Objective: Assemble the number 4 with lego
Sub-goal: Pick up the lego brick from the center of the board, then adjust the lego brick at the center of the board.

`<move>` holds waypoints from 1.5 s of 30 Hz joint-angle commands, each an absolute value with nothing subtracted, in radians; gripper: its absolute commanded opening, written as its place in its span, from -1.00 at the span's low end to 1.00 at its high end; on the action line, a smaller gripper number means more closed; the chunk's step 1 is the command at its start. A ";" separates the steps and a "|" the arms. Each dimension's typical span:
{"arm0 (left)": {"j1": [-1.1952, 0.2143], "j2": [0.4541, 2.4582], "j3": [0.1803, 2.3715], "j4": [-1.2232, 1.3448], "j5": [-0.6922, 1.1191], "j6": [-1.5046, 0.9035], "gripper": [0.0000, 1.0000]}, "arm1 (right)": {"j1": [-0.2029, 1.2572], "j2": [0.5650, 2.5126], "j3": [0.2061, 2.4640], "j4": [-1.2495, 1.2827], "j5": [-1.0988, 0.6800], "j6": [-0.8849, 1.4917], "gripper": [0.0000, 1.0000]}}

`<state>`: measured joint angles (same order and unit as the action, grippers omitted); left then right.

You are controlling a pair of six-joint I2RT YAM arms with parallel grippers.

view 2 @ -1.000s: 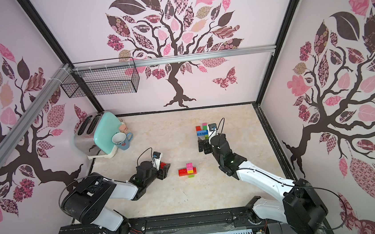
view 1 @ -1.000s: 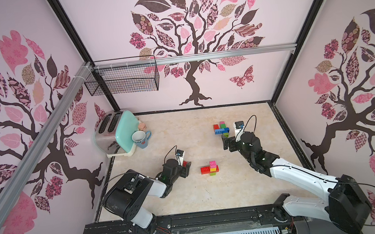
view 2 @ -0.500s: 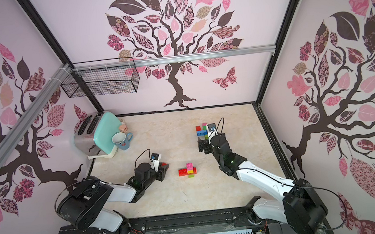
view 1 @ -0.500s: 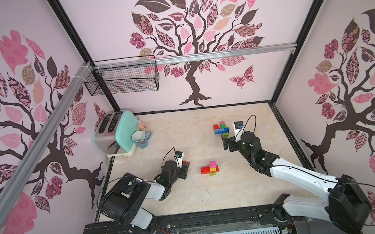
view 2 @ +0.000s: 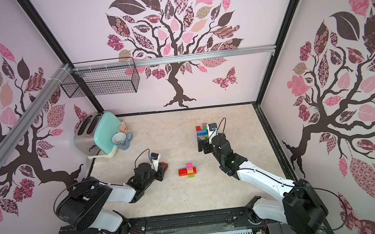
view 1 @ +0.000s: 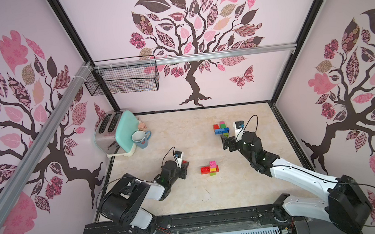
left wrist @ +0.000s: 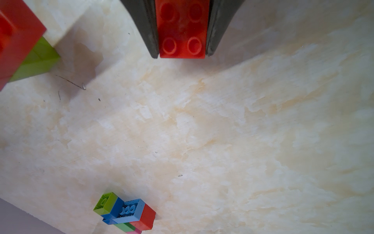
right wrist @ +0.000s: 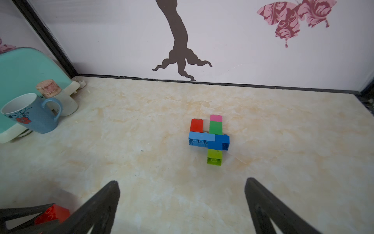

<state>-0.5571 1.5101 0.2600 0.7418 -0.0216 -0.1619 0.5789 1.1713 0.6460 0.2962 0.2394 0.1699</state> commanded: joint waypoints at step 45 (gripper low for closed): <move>-0.555 1.133 0.478 0.262 -0.146 -0.311 -1.00 | 0.973 1.388 0.812 -0.227 0.253 0.484 0.54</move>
